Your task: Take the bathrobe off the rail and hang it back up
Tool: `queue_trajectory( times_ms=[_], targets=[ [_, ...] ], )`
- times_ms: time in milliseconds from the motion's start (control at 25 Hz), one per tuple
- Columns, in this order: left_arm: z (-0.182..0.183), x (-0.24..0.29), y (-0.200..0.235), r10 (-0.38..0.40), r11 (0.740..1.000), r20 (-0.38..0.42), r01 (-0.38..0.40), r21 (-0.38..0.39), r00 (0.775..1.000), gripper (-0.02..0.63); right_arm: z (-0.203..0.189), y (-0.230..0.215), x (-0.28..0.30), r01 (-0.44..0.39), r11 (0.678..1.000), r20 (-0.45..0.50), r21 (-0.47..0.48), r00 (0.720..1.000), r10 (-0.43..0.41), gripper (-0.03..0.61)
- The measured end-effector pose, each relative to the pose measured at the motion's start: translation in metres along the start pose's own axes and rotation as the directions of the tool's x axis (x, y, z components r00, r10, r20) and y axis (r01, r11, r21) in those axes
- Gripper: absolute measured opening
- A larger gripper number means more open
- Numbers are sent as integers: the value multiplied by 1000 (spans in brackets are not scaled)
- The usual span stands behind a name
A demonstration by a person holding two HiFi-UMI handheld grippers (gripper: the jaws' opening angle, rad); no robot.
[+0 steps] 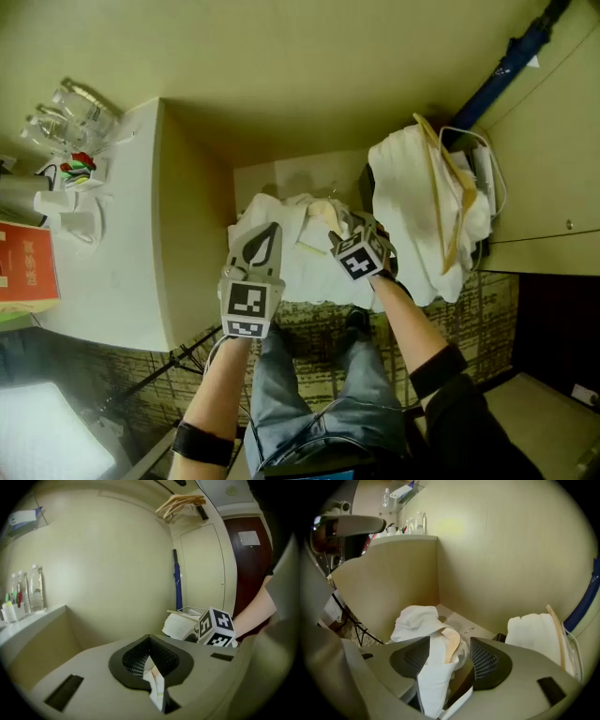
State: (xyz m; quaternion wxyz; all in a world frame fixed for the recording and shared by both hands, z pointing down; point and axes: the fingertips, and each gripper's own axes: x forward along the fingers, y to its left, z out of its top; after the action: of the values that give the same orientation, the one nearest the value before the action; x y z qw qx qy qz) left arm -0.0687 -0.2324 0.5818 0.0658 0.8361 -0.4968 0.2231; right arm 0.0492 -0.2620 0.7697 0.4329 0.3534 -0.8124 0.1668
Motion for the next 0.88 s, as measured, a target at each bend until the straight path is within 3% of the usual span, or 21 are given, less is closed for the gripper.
queue_trajectory(
  times_ms=[240,480,800,880],
  targets=[
    [-70,61,10,-58,998,13,58,13,998,1,-32,-1,98,30,1000,-63,-1,998,-30,290],
    [-129,113,9,-98,995,-12,99,16,995,1,-47,-15,154,57,998,-100,-10,993,-58,295],
    [-145,149,2,-123,992,21,123,0,992,1,-38,-21,187,7,997,-145,-71,989,-18,296],
    [-147,153,0,-129,992,32,129,-1,991,1,-45,-19,195,-19,999,-179,-49,984,10,296]
  ],
)
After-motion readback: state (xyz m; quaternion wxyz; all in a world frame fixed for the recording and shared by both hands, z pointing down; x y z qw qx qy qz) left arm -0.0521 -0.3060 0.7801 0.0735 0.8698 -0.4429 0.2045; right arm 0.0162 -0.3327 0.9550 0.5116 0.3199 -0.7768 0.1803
